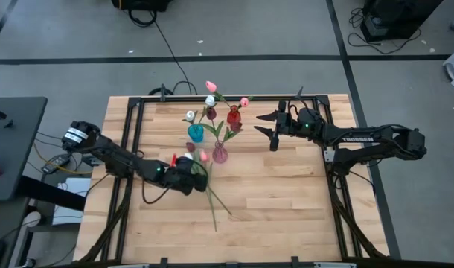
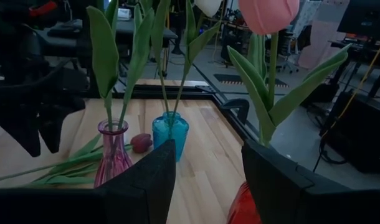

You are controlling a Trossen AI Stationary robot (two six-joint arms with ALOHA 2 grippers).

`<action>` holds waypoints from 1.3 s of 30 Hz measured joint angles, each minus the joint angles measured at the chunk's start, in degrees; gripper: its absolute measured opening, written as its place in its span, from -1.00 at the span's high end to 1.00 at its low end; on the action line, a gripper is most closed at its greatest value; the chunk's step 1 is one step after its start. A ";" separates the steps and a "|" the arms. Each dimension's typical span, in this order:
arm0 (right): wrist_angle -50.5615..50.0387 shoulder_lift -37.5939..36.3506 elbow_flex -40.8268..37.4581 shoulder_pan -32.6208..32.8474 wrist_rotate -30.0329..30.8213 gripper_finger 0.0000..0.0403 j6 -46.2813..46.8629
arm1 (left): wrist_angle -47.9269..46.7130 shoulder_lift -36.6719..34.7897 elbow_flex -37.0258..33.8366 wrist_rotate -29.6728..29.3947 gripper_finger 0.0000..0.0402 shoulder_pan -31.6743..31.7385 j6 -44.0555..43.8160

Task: Sort flowers into vase by color
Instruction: Put the dark red flower into the pink vase

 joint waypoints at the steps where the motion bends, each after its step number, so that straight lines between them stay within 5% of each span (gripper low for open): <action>1: -0.02 0.00 0.00 0.00 -0.04 0.04 0.02 | 0.45 0.14 0.08 0.43 0.14 0.46 -1.71; 22: 0.60 0.00 0.00 0.61 -0.04 0.04 -0.34 | 4.30 3.36 -3.64 8.94 0.18 9.07 -4.05; 27: 0.60 0.00 0.00 0.61 -0.04 0.04 -0.55 | 4.61 3.53 -4.23 8.47 0.43 9.52 -1.12; 32: 0.57 0.00 0.00 0.61 -0.04 0.04 -0.60 | 4.13 3.63 -4.31 7.36 0.90 9.13 3.33; 39: 0.52 0.00 0.00 0.61 -0.04 0.04 -0.59 | 2.79 2.86 -4.09 6.78 0.94 7.93 6.49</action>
